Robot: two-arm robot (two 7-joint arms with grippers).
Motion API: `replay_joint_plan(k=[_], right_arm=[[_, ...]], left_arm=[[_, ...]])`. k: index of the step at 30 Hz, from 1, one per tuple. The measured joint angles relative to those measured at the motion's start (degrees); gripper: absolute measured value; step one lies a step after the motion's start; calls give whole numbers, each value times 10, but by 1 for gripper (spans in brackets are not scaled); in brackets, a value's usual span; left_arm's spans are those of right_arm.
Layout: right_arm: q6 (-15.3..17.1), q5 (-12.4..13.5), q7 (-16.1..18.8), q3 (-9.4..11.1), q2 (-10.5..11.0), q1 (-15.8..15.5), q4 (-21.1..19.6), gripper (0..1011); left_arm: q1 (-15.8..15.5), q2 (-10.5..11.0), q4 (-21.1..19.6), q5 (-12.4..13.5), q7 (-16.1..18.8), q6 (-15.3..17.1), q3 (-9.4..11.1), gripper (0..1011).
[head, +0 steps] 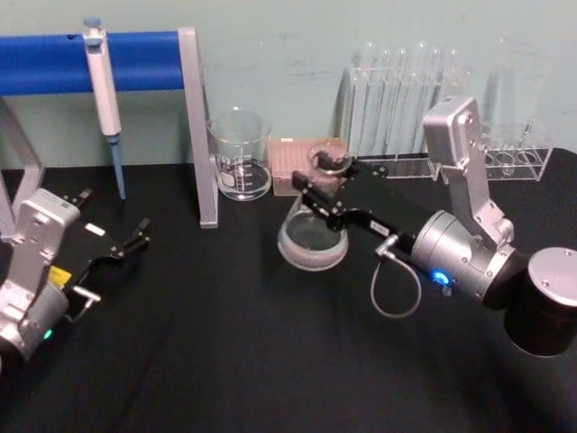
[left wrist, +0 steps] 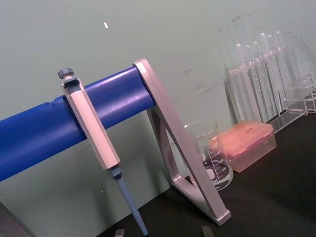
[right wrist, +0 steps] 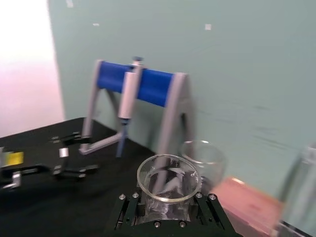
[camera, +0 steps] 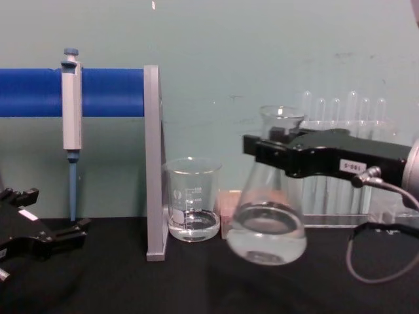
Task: Grasp the erlenmeyer flask with one hand, shake it three times, then place it back.
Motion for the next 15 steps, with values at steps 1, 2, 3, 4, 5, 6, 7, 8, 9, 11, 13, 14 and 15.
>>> replay_joint_plan(k=[1,2,3,4,5,6,7,8,9,11,13,14,15], right_arm=[[1,-2,-6,3,-2,-1,1,449],[2,-3,-12,6,-5,-2,1,449],[3,-7,-26,12,-10,-5,3,449],[4,-9,-33,16,-12,-6,4,449],[5,-11,-41,20,-15,-8,5,449],[7,-15,-55,26,-21,-10,7,449],[7,-17,-63,30,-24,-11,7,449],[9,-21,-76,37,-29,-14,9,449],[10,-23,-83,40,-31,-15,10,449],[11,-27,-94,46,-36,-17,12,449],[12,-34,-108,53,-40,-19,14,449],[13,-37,-113,55,-42,-20,15,449],[13,-43,-123,60,-45,-21,16,449]], left_arm=[[0,0,0,0,0,0,0,1001],[0,0,0,0,0,0,0,1001],[0,0,0,0,0,0,0,1001],[0,0,0,0,0,0,0,1001],[0,0,0,0,0,0,0,1001],[0,0,0,0,0,0,0,1001],[0,0,0,0,0,0,0,1001],[0,0,0,0,0,0,0,1001],[0,0,0,0,0,0,0,1001],[0,0,0,0,0,0,0,1001],[0,0,0,0,0,0,0,1001],[0,0,0,0,0,0,0,1001],[0,0,0,0,0,0,0,1001]])
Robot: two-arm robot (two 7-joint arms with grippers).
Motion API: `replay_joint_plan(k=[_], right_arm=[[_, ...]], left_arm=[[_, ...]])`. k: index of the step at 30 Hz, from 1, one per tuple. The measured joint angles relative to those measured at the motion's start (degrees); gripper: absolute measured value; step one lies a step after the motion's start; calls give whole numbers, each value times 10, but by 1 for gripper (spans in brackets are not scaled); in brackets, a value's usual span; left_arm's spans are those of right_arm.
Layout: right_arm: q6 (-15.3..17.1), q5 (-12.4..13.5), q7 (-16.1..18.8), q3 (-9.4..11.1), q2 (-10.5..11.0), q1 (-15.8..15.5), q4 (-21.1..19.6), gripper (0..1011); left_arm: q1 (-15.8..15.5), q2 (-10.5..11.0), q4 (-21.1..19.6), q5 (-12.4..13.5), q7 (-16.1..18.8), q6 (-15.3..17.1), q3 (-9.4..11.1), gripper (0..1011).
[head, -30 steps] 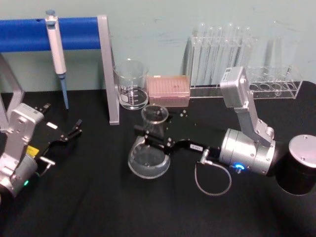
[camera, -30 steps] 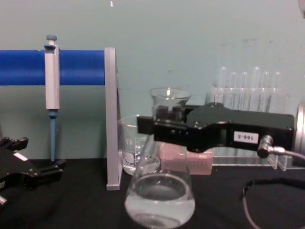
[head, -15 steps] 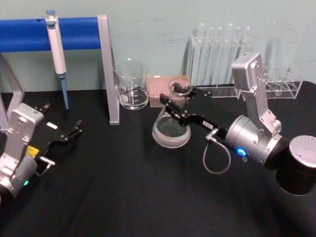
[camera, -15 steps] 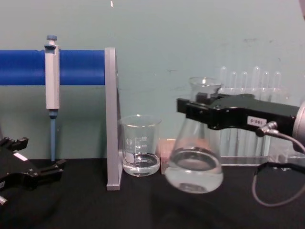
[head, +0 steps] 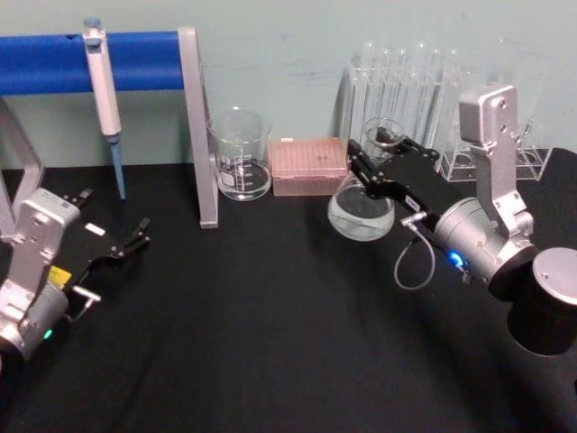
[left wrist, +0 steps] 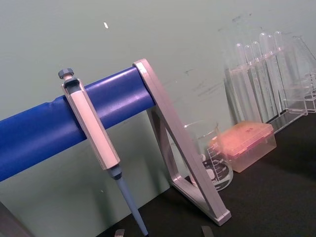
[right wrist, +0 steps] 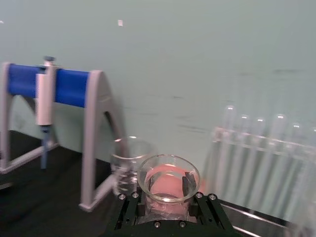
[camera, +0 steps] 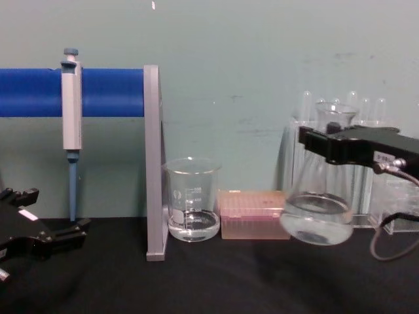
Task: Grasp the erlenmeyer flask with one hand, shake it three times, then place it back.
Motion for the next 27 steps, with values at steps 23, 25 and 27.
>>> replay_joint_plan(k=[23,25,27], right_arm=[[18,-44,-79,54,-49,-11,14,449],[19,-45,-76,54,-49,-12,13,449],[21,-45,-69,55,-51,-12,13,449]], left_arm=[[0,0,0,0,0,0,0,1001],[0,0,0,0,0,0,0,1001],[0,0,0,0,0,0,0,1001]])
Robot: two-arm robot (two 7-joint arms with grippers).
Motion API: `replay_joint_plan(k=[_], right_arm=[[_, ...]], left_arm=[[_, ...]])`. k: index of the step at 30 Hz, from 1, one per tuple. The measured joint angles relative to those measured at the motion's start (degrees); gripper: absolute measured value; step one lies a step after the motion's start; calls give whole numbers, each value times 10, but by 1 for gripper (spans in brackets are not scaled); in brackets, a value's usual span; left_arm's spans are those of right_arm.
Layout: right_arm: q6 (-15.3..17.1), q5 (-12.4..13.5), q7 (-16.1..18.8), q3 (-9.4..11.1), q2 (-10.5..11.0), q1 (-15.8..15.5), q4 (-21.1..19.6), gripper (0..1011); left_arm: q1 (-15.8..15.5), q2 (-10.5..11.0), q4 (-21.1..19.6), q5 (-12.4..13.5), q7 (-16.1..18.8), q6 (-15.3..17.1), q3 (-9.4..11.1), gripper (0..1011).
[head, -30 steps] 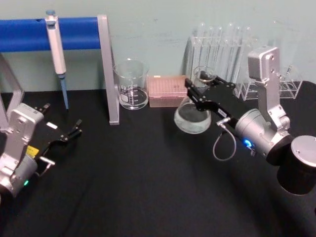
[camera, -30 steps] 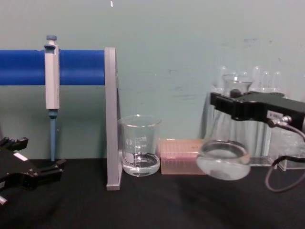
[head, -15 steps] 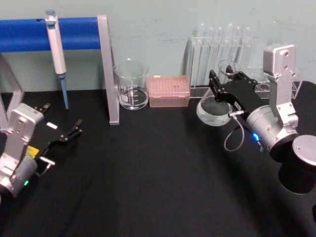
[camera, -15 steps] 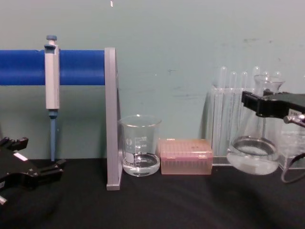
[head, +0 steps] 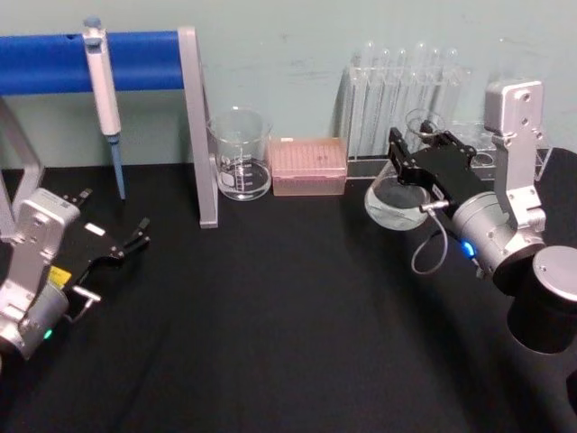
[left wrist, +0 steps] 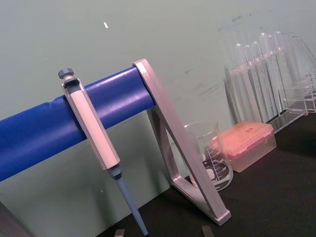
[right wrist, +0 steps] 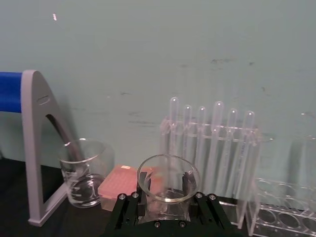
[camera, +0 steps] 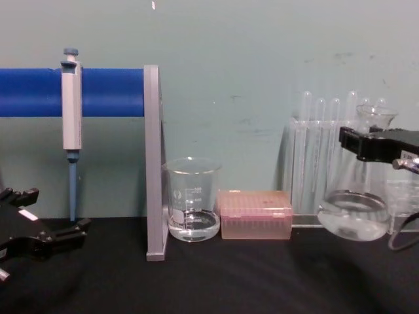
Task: Grasp the erlenmeyer flask with one hand, shake it three times, then place it back.
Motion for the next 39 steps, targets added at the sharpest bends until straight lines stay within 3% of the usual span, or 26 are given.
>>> replay_joint_plan(k=[13,24,31,39], right_arm=[[3,5,80,-4,10,-4,-12,449],[-11,18,208,-29,44,-3,-26,449],[-32,43,286,-55,74,3,-36,449],[-46,68,344,-79,96,11,-44,449]], left_arm=[[0,0,0,0,0,0,0,1001],[0,0,0,0,0,0,0,1001],[0,0,0,0,0,0,0,1001],[0,0,0,0,0,0,0,1001]])
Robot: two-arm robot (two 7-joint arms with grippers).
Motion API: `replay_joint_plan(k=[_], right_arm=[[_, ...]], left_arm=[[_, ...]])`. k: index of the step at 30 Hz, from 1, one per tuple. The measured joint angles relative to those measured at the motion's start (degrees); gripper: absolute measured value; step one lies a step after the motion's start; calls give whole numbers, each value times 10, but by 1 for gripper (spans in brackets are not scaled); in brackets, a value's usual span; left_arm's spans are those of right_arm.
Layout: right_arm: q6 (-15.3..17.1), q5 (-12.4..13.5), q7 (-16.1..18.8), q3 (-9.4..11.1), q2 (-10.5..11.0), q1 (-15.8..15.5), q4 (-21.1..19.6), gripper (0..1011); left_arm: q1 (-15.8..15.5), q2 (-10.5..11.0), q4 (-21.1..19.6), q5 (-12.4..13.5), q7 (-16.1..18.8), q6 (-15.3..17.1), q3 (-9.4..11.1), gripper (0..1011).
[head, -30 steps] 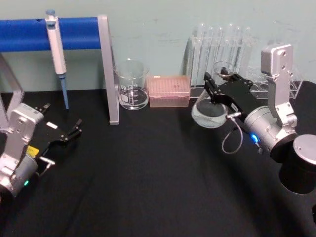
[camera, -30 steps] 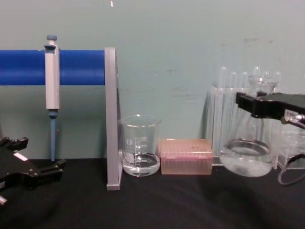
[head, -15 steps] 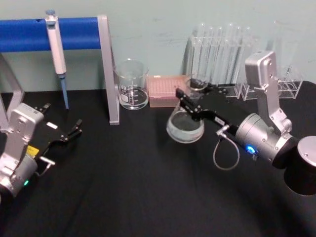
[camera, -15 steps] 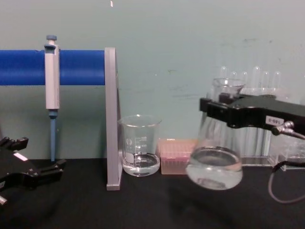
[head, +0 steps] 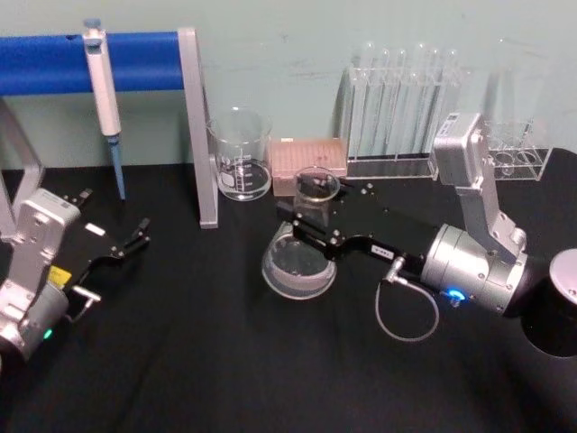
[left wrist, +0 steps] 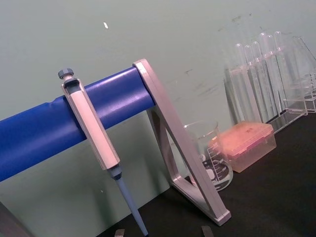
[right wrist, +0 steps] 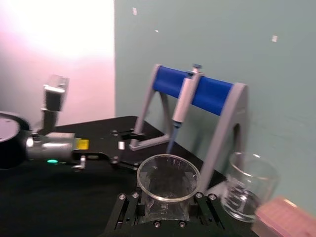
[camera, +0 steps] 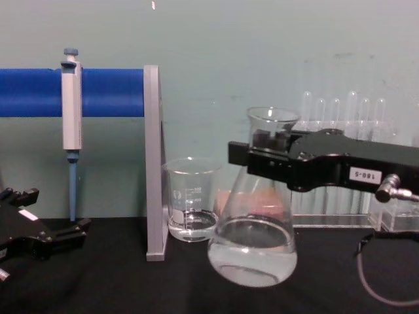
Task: Grasp the erlenmeyer flask with one hand, shake it three times, then place it back.
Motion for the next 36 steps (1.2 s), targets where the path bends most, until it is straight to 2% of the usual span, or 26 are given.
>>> replay_joint_plan(k=[11,20,29,36], right_arm=[[-17,23,49,-30,23,12,-6,449],[-28,37,74,-48,37,19,-11,449],[-34,45,82,-63,47,27,-11,449],[-36,48,68,-69,49,31,-8,449]], left_arm=[[0,0,0,0,0,0,0,1001],[0,0,0,0,0,0,0,1001],[0,0,0,0,0,0,0,1001],[0,0,0,0,0,0,0,1001]])
